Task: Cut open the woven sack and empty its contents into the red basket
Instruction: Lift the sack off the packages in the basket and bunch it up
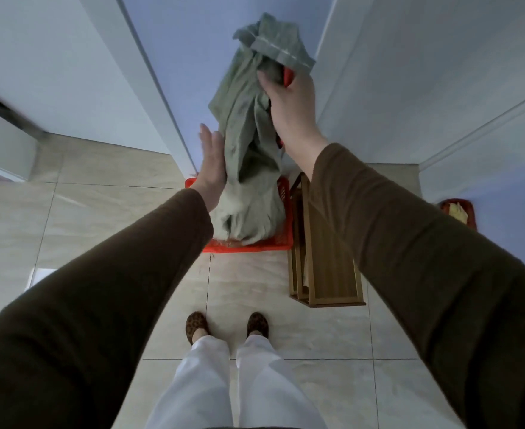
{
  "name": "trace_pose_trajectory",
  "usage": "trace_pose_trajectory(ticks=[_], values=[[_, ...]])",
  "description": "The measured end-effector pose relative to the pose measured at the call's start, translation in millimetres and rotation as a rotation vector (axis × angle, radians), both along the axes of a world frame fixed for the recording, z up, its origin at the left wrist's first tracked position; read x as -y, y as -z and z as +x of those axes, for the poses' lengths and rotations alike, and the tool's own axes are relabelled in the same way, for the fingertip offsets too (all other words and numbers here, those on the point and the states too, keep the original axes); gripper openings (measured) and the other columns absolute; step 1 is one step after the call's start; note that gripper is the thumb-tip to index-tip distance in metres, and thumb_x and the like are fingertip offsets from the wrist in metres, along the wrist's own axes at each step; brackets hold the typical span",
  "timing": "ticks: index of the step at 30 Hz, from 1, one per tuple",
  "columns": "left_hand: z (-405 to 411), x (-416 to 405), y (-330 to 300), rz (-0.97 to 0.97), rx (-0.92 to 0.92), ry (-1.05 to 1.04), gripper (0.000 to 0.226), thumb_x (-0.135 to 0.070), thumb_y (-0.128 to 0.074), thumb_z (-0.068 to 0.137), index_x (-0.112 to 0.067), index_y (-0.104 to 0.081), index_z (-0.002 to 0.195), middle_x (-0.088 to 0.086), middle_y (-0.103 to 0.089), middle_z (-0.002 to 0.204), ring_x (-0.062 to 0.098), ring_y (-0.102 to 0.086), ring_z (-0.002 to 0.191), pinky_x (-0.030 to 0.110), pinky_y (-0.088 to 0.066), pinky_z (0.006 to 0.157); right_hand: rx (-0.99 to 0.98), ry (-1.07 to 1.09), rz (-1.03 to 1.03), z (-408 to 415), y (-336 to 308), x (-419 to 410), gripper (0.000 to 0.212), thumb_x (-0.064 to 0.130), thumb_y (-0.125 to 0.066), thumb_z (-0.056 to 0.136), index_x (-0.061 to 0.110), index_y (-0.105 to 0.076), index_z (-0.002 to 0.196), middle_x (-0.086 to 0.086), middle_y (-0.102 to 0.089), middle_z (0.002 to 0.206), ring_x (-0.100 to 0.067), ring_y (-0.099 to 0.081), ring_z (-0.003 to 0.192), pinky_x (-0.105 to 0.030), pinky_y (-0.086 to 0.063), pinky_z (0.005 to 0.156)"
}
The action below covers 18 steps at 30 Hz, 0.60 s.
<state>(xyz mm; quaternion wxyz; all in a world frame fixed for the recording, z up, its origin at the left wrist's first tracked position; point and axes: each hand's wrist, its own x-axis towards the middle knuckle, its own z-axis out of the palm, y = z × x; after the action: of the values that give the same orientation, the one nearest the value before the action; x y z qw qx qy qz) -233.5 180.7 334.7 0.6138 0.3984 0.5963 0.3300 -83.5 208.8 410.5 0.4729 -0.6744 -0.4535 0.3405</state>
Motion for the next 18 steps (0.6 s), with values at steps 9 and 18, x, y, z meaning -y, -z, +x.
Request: trace_pose_trajectory(ticks=[9, 18], values=[[1, 0, -58, 0.060, 0.081, 0.049, 0.075, -0.072, -0.028, 0.101, -0.022, -0.044, 0.154, 0.006, -0.059, 0.149, 0.013, -0.067, 0.117, 0.039, -0.049, 0.111, 0.077, -0.126, -0.053, -3, -59, 4, 0.018, 0.026, -0.067, 0.099, 0.008, -0.067, 0.104, -0.012, -0.074, 0.105, -0.026, -0.072, 0.094, -0.042, -0.061, 0.077], [-6, 8, -138, 0.168, 0.144, 0.067, 0.068, -0.061, -0.024, 0.108, -0.017, -0.041, 0.157, 0.007, -0.063, 0.142, 0.020, -0.061, 0.128, 0.044, -0.041, 0.120, 0.028, -0.010, 0.225, -6, -132, 16, 0.016, 0.021, -0.066, 0.097, 0.005, -0.070, 0.098, -0.016, -0.075, 0.096, -0.021, -0.072, 0.087, -0.037, -0.057, 0.076]])
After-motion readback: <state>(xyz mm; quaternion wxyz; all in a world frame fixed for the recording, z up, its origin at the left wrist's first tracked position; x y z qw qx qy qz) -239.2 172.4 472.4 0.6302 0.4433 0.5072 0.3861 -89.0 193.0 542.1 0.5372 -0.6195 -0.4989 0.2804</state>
